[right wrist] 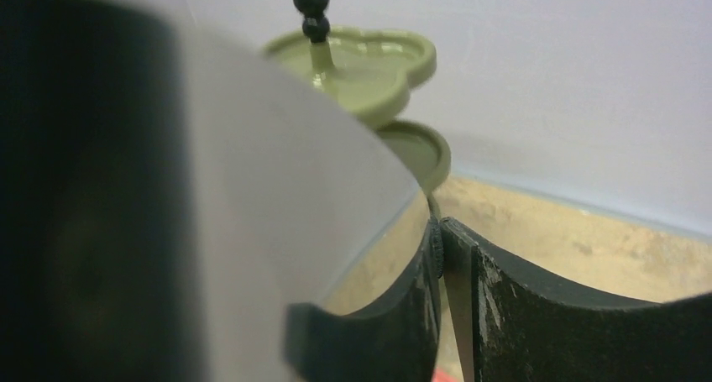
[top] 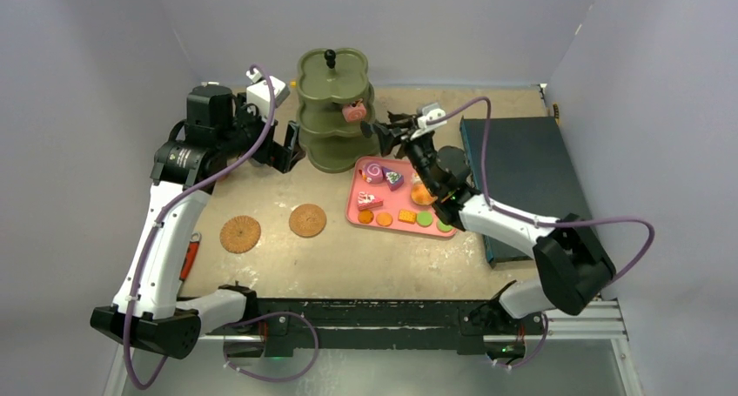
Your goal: Serve the afternoon tea
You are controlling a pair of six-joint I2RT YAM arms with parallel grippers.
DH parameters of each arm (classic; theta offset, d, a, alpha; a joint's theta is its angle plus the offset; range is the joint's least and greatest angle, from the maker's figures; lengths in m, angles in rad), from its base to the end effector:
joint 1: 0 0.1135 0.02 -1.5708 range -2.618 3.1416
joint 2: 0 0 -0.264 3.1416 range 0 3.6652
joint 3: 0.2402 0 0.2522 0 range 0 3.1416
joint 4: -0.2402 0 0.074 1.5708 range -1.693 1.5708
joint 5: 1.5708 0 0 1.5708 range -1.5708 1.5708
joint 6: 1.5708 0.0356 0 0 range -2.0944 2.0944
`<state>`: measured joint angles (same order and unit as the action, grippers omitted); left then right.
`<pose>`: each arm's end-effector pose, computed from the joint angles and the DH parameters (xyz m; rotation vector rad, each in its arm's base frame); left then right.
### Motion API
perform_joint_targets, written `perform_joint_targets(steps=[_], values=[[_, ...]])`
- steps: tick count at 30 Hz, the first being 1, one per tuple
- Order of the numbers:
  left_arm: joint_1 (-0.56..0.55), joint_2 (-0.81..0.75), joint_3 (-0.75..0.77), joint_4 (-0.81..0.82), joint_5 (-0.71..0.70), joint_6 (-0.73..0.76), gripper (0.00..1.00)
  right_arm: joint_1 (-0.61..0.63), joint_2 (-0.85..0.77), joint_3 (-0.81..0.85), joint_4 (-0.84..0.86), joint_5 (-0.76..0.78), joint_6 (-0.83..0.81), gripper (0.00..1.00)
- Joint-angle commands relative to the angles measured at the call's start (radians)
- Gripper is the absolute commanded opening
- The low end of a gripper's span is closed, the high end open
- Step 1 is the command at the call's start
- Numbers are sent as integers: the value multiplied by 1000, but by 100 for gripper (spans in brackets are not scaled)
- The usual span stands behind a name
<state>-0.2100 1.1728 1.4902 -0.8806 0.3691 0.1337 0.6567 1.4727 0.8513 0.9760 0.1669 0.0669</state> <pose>0.2148 -0.0589 0.4331 0.5752 2.0432 -0.4383 0.2654 0.1971 0.3203 -0.2160 1.2193 0.5290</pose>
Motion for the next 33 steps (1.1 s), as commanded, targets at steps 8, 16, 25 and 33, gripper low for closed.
perform_joint_targets(steps=[8,16,25,33], values=[[3,-18,36,8,28,-15,99,9,-156,-301,-20,104,36,69],[4,-7,50,3,40,-17,99,9,-52,-322,1,81,69,69],[4,6,48,5,45,-5,99,8,63,-298,48,77,64,68],[4,20,44,19,57,-5,99,8,97,-289,72,102,32,60]])
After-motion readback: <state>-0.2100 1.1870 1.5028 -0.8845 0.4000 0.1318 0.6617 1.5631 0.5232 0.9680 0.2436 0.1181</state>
